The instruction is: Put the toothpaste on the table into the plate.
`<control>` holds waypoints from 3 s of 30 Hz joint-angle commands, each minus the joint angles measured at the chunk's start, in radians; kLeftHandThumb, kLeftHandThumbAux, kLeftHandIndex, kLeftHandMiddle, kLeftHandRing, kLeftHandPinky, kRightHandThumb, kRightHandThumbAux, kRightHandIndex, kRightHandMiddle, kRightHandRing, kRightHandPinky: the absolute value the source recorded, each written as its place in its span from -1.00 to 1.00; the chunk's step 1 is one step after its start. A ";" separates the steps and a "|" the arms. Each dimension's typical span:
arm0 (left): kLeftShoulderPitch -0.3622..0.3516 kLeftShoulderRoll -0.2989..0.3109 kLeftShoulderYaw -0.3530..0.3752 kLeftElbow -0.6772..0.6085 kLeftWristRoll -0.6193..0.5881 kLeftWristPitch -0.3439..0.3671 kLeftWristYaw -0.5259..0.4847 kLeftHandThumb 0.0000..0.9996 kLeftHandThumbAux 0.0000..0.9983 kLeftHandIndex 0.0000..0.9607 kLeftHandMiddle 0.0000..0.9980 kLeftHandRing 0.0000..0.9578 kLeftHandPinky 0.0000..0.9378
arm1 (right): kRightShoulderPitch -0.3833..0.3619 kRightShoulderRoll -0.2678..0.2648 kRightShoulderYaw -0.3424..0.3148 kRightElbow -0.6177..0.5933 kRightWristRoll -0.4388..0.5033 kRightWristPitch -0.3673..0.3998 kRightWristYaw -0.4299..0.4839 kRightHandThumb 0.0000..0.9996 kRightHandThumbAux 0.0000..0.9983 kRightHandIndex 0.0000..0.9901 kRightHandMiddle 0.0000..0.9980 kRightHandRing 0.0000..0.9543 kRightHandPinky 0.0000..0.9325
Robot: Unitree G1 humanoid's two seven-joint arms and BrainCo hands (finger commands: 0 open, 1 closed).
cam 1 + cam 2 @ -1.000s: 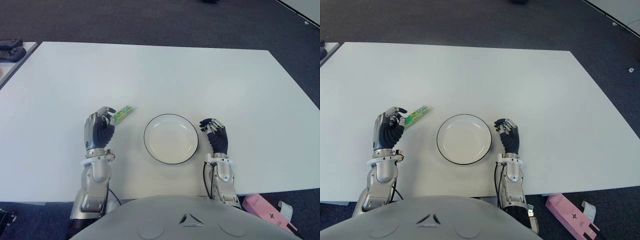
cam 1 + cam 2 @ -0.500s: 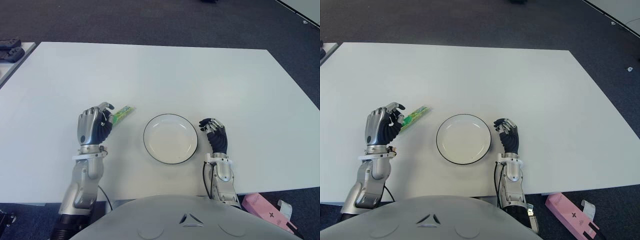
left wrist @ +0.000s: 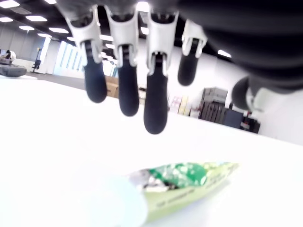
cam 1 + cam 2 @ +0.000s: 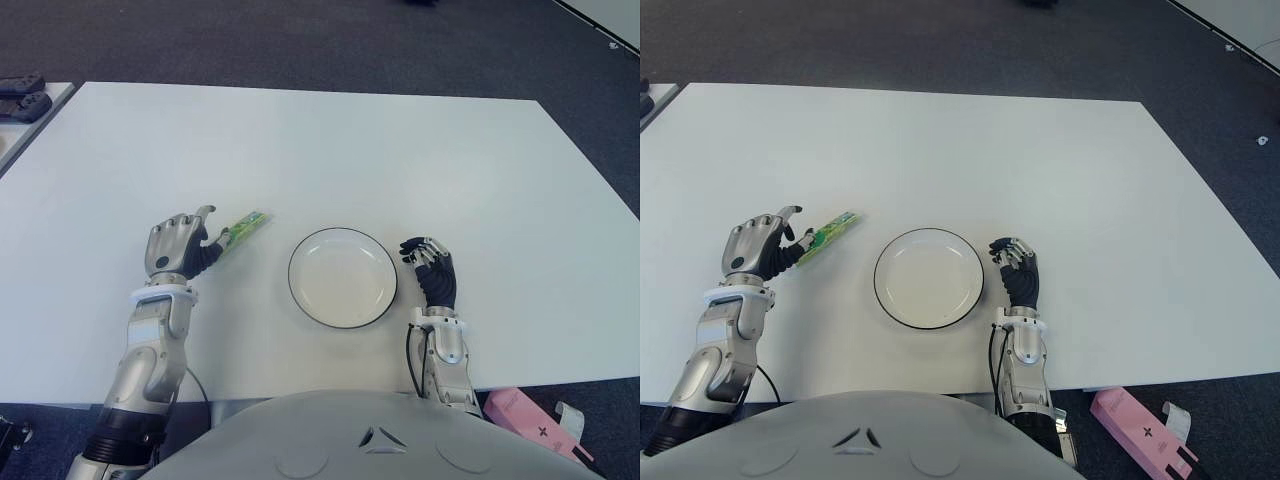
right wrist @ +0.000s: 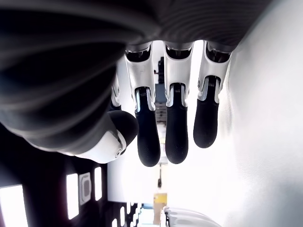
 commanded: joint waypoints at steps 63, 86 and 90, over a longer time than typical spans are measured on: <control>-0.170 0.028 -0.267 0.438 -0.085 -0.014 -0.031 -0.11 -0.78 -1.00 -1.00 -1.00 -1.00 | 0.067 0.008 0.005 -0.075 -0.013 0.103 -0.027 0.41 0.45 -0.14 -0.06 -0.08 -0.07; -0.151 -0.141 -0.207 0.576 -0.201 0.038 0.330 0.52 -0.29 -0.93 -0.73 -0.64 -0.37 | 0.075 0.001 0.000 -0.090 -0.009 0.109 -0.023 0.42 0.45 -0.14 -0.06 -0.07 -0.05; -0.148 -0.154 -0.199 0.576 -0.222 0.047 0.347 0.60 -0.24 -0.84 -0.62 -0.51 -0.27 | 0.076 0.000 -0.001 -0.094 -0.001 0.111 -0.016 0.42 0.45 -0.14 -0.06 -0.07 -0.05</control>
